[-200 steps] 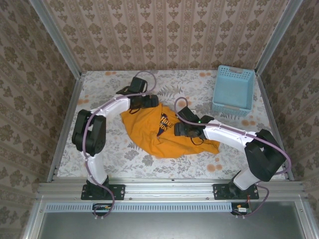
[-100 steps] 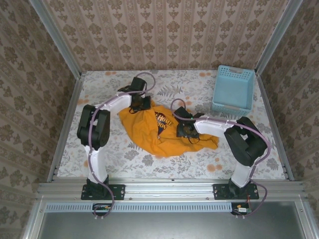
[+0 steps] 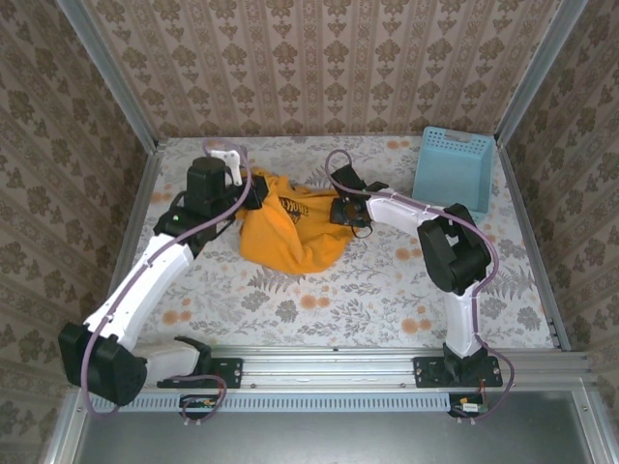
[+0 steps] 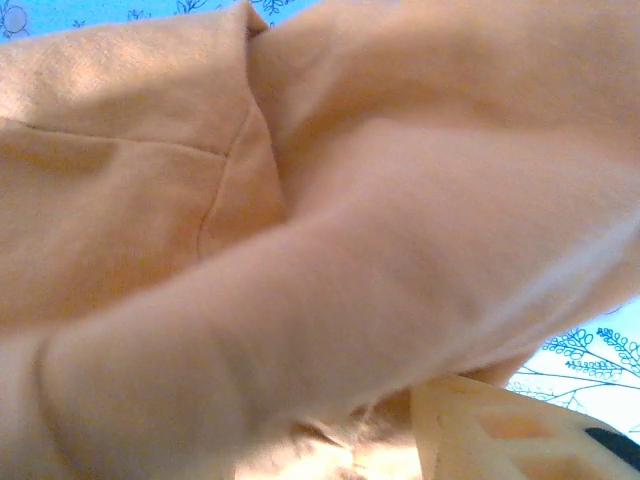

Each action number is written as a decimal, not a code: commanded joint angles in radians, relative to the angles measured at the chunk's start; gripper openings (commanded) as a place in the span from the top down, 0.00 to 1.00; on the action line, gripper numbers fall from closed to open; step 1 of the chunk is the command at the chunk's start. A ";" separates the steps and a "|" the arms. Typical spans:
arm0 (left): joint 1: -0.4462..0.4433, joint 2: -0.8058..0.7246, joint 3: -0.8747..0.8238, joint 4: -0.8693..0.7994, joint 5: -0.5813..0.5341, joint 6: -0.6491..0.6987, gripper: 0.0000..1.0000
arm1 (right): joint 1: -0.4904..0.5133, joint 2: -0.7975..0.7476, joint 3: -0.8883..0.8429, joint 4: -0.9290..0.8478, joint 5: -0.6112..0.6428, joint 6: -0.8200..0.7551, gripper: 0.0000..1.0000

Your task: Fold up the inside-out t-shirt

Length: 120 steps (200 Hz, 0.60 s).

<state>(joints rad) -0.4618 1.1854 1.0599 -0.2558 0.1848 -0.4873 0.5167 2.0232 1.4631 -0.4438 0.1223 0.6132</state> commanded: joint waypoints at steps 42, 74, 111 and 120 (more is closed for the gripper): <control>-0.099 -0.189 -0.427 -0.044 -0.105 -0.100 0.43 | 0.071 -0.169 -0.132 0.040 -0.014 -0.059 0.36; 0.046 -0.197 -0.434 -0.092 -0.087 -0.103 0.30 | 0.168 -0.156 -0.085 0.055 -0.021 -0.052 0.33; 0.082 -0.072 -0.354 -0.066 -0.019 -0.100 0.26 | 0.240 -0.107 -0.014 0.066 -0.073 -0.039 0.33; 0.087 -0.055 -0.348 -0.060 -0.018 -0.103 0.26 | 0.254 -0.102 -0.008 0.074 -0.095 -0.030 0.33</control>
<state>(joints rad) -0.3843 1.0943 0.6689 -0.3340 0.1303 -0.5774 0.7467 1.8877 1.4063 -0.3927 0.0776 0.5724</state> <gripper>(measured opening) 0.736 0.666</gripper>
